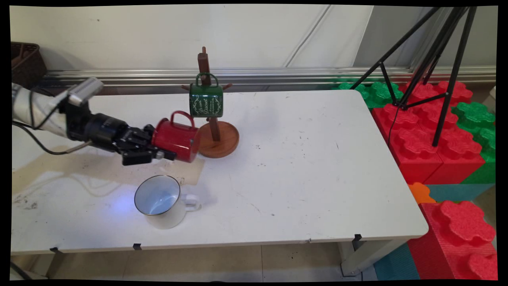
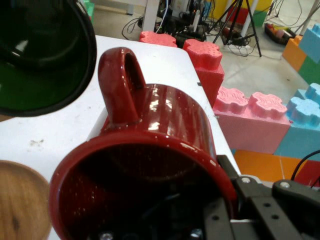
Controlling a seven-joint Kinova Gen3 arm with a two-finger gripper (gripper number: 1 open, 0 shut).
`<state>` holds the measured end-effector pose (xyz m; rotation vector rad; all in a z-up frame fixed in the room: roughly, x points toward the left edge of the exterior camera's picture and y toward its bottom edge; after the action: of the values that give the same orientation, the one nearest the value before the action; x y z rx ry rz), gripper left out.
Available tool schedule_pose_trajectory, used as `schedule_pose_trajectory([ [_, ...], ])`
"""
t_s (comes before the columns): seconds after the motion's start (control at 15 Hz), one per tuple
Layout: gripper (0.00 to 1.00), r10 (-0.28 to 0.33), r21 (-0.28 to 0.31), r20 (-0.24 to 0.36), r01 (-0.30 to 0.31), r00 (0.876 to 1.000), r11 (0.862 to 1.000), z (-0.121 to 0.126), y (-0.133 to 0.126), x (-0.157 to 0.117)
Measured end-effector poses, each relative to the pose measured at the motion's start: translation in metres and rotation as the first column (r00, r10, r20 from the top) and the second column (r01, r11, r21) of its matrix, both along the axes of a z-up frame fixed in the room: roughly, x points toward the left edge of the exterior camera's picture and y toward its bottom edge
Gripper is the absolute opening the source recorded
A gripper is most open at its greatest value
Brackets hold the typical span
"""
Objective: Place the picked object on the table
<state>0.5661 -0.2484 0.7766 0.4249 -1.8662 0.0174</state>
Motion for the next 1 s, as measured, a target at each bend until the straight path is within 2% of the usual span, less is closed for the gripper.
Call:
schedule_pose_trajectory([
  [0.4,0.00,0.007,-0.037,0.069,-0.004,0.998,0.999,0.028,0.020,0.033],
  [0.67,0.00,0.015,-0.050,0.133,-0.008,0.991,0.999,0.041,0.034,0.053],
  [1.0,0.00,0.030,-0.078,0.240,-0.011,0.970,0.997,0.054,0.045,0.077],
])
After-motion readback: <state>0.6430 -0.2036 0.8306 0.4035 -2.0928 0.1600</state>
